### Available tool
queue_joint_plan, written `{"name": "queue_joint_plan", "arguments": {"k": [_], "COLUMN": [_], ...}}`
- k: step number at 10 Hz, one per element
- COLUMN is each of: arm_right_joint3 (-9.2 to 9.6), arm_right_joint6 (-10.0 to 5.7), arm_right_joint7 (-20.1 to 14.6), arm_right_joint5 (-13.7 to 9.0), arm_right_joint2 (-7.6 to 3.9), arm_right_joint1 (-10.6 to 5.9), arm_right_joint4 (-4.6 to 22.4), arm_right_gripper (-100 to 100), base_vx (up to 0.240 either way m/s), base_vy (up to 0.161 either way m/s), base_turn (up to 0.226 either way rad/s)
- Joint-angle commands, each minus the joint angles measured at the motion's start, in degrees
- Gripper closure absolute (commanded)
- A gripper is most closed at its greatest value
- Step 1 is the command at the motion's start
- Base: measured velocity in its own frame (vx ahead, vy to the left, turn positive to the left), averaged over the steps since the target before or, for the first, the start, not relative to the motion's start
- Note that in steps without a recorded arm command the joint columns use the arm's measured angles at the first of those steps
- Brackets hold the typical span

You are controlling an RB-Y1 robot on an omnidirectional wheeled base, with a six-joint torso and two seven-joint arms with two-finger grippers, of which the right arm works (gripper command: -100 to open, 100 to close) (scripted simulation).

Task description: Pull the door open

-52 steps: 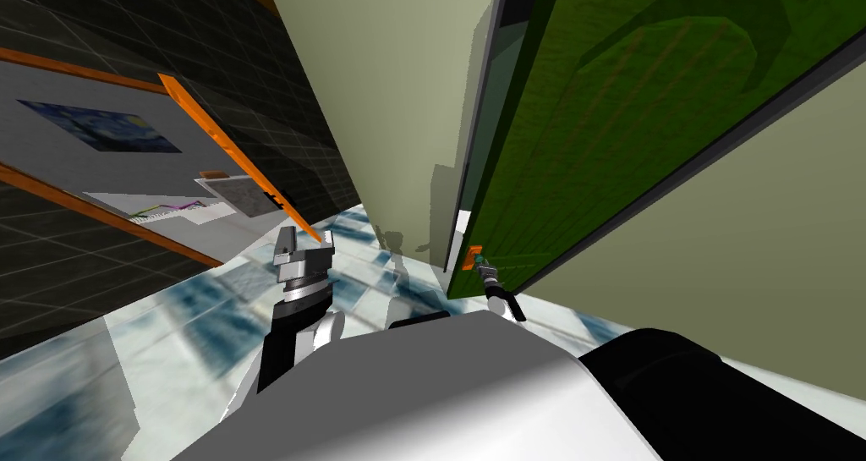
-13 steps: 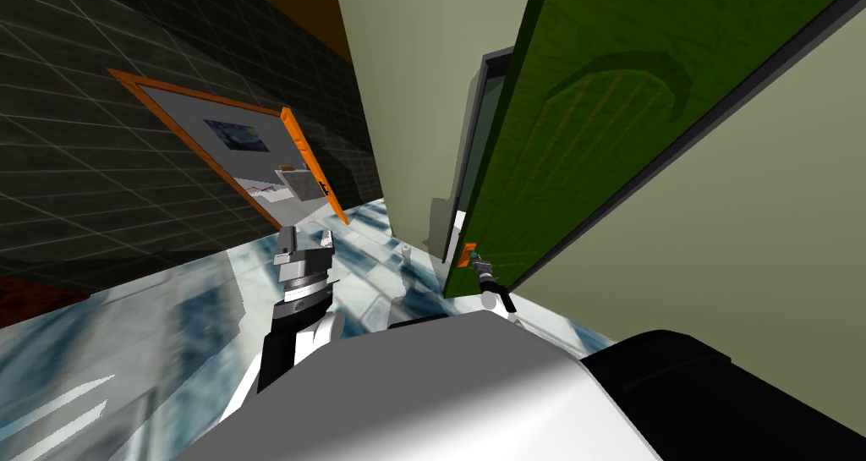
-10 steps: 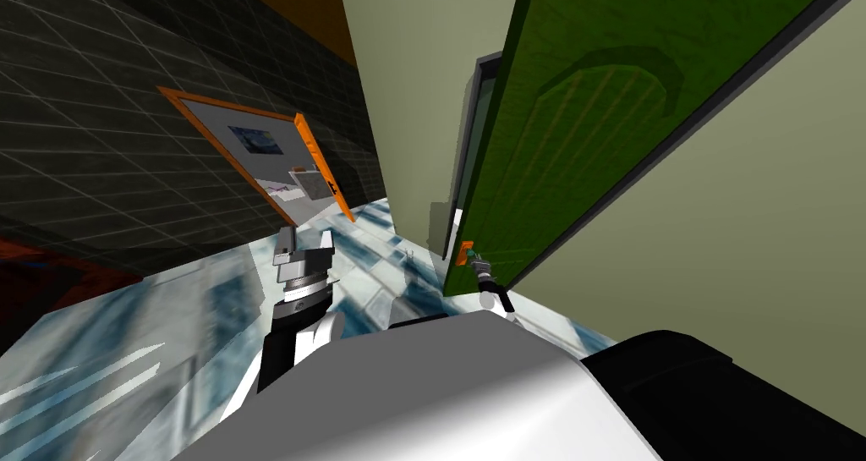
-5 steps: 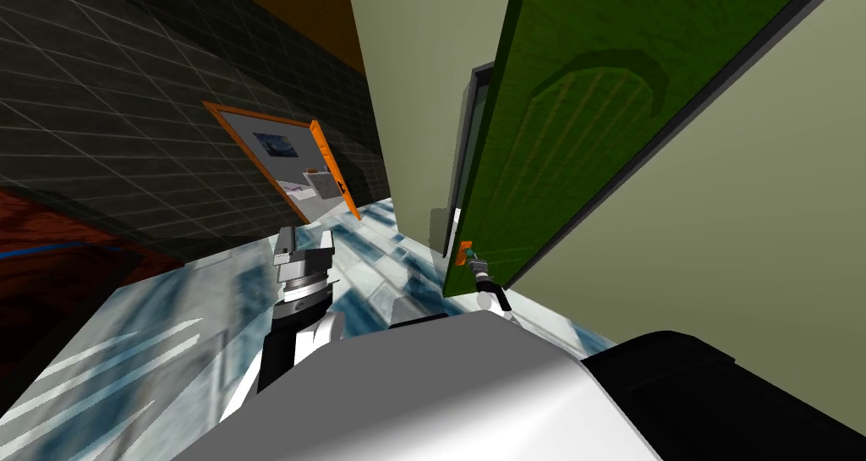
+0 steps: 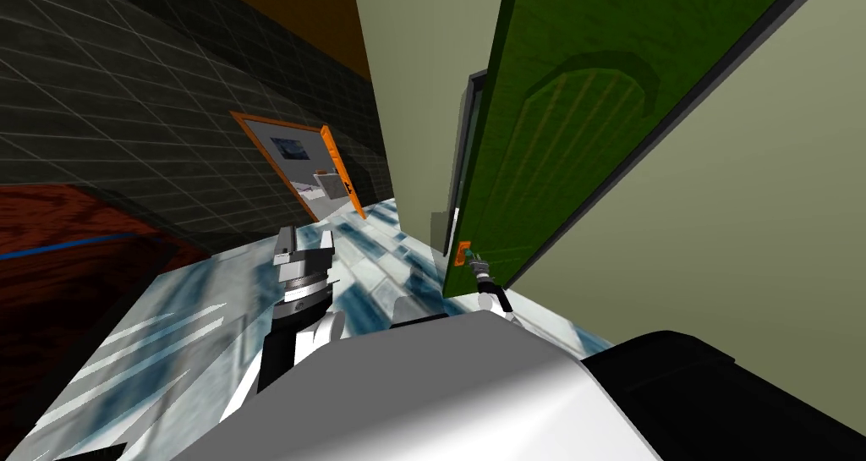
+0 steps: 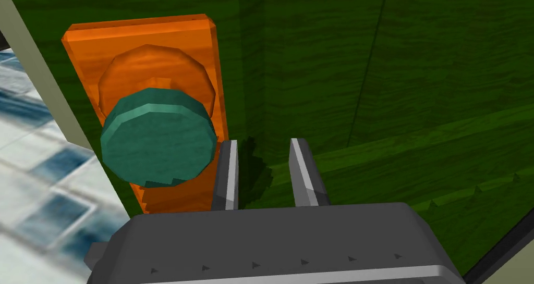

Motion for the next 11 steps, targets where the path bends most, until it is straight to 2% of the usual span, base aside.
{"name": "queue_joint_plan", "arguments": {"k": [1, 2, 3, 8, 9, 11], "arm_right_joint3": [-0.45, -0.69, -0.69, -0.69, 0.63, 1.75], "arm_right_joint6": [1.21, 0.54, 0.54, 0.54, 0.34, 0.19], "arm_right_joint7": [-0.3, -0.3, -0.3, -0.3, -0.9, -1.4], "arm_right_joint5": [-1.1, -0.8, -0.8, -0.8, -0.3, 0.2], "arm_right_joint2": [-0.40, -0.57, -0.57, -0.57, -1.07, -1.46], "arm_right_joint1": [-0.11, 0.36, 0.36, 0.36, 0.24, 0.13], "arm_right_joint4": [-0.9, 0.1, 0.1, 0.1, -0.4, -0.9], "arm_right_gripper": [-100, -100, 100, 100, -100, -100], "base_vx": [0.114, 0.055, -0.009, -0.009, -0.145, -0.214], "base_vy": [0.094, 0.014, -0.021, -0.001, 0.008, -0.057], "base_turn": [-0.048, -0.069, 0.032, 0.007, 0.143, 0.140]}}
